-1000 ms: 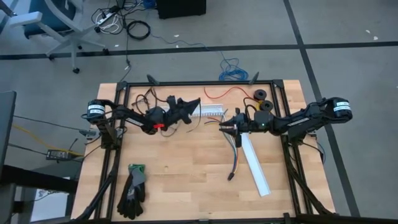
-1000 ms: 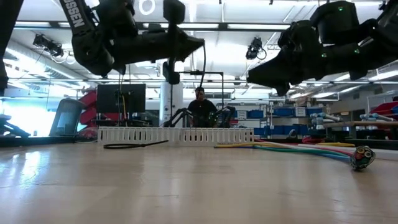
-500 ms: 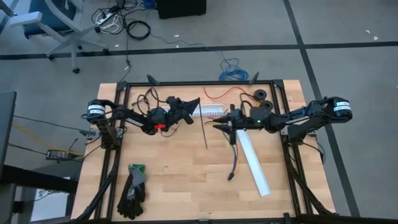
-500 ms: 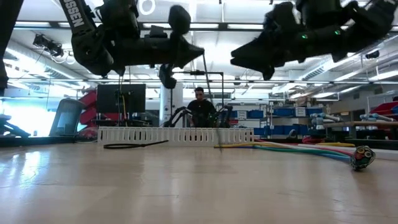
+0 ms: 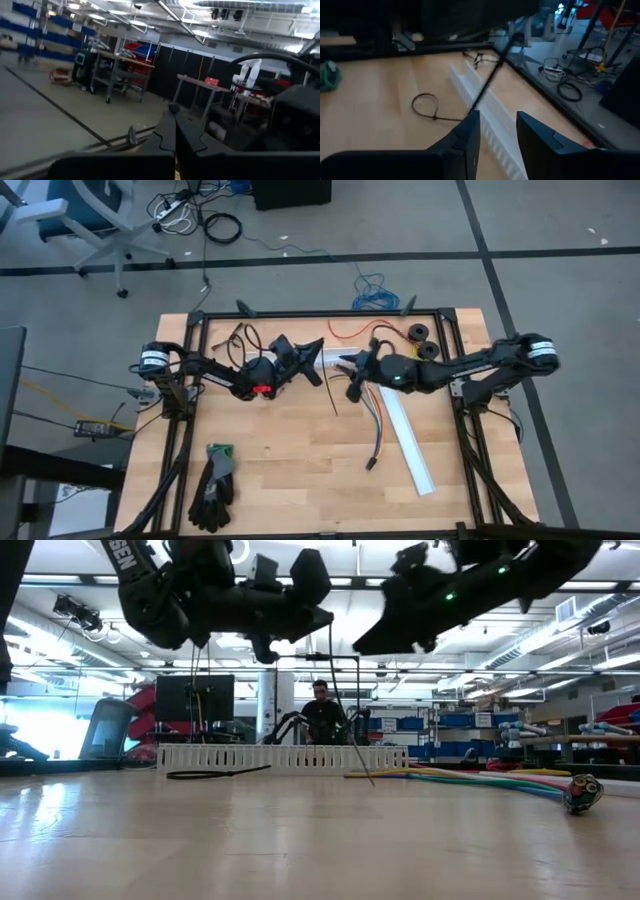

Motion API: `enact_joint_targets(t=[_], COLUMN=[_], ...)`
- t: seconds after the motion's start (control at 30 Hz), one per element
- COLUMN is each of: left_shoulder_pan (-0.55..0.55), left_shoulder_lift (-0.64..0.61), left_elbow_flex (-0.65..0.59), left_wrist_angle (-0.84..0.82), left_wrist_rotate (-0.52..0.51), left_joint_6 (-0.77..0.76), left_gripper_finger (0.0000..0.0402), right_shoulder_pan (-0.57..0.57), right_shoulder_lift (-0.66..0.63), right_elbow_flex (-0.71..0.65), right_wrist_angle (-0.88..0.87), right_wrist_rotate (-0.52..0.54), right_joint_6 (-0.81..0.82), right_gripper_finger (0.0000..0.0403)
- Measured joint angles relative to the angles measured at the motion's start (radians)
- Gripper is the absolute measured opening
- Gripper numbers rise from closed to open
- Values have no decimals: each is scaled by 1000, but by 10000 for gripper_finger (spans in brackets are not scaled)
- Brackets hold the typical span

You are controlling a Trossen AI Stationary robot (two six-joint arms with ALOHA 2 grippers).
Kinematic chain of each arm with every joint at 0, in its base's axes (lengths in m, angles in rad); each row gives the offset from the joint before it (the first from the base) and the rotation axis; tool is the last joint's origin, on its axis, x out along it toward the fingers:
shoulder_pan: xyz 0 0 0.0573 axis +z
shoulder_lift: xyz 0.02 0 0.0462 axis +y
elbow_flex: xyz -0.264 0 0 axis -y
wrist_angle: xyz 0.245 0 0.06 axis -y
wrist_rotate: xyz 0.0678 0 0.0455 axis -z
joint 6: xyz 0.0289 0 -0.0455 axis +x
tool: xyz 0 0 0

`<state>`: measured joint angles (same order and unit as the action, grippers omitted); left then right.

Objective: Ziptie cables
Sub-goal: Wrap the cable wires with black zip tie

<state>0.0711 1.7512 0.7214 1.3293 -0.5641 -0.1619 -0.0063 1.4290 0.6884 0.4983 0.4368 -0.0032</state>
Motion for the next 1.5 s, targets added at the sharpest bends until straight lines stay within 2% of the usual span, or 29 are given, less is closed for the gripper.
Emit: enact_joint_targets(t=[0.13, 0.33, 0.53, 0.8, 0.9, 1.0, 1.07, 1.4, 1.5], left_shoulder_pan=[-1, 0, 19, 21, 21, 21, 21, 20, 20], left_shoulder_lift=[4, 22, 25, 25, 25, 25, 25, 25, 24], left_elbow_flex=[21, 21, 11, 11, 11, 11, 11, 11, 11], left_wrist_angle=[-20, -33, -17, -20, -20, -17, -19, -29, -21], left_wrist_rotate=[-1, -1, -17, 5, 4, 5, 4, 6, 46], left_joint_6=[31, 25, -27, -83, -85, -86, -86, -54, -53], left_gripper_finger=[1, 0, 1, 2, 2, 3, 3, 3, 9], right_shoulder_pan=[1, 13, 9, -13, -13, -12, -12, -11, -11], right_shoulder_lift=[115, 202, 208, 208, 208, 207, 207, 186, 160], right_elbow_flex=[77, 158, 162, 162, 162, 162, 162, 162, 154], right_wrist_angle=[7, 37, 41, 39, 36, 26, 19, -55, -60], right_wrist_rotate=[29, 124, 172, 172, 172, 171, 174, 123, 117], right_joint_6=[-1, -24, -37, -51, -51, -62, -84, -53, -53], right_gripper_finger=[114, 114, 114, 109, 85, 29, 9, 0, 0])
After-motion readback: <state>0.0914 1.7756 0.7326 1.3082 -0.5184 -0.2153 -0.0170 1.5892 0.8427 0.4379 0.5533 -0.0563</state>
